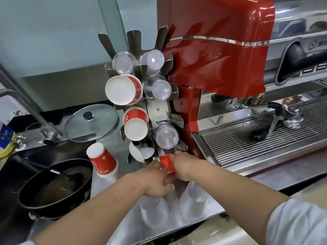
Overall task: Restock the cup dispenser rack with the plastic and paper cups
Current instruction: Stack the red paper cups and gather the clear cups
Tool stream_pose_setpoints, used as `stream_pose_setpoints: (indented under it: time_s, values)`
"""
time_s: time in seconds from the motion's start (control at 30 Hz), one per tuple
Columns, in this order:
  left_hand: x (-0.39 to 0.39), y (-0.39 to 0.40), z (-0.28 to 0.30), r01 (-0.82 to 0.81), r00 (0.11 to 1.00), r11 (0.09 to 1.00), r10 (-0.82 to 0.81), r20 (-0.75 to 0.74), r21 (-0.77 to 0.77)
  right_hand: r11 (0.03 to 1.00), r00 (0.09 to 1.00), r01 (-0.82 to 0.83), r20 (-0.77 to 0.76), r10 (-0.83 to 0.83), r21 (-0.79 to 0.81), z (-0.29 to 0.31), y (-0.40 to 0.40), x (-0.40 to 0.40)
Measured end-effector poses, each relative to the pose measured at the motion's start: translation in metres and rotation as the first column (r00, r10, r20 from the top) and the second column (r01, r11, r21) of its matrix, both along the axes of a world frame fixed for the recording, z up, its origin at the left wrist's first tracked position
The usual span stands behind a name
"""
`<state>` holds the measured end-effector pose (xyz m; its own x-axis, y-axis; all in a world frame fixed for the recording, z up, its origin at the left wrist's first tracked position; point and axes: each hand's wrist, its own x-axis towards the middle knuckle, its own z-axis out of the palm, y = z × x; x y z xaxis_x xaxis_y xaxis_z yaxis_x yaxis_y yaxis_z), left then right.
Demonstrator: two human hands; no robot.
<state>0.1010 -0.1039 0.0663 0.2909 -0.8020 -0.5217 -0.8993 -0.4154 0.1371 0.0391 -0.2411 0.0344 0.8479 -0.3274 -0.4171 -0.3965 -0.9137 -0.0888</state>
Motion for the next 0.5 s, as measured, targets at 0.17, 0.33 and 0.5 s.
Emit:
stream_pose_setpoints:
  time_s: [0.17,0.33,0.5]
  values:
    - [0.009,-0.008,0.000,-0.027,0.999,0.997,0.025,-0.031,-0.074,0.995,0.997,0.053,0.059,-0.058,0.085,0.001,-0.002,-0.003]
    - [0.009,-0.025,-0.005,-0.047,0.999,0.999,0.047,0.000,0.006,0.998,0.999,0.023,0.031,-0.025,0.051,0.002,-0.004,0.003]
    - [-0.001,-0.014,-0.014,0.008,0.994,0.994,-0.020,0.103,0.111,1.000,1.000,-0.021,-0.014,0.022,0.011,0.002,-0.005,-0.002]
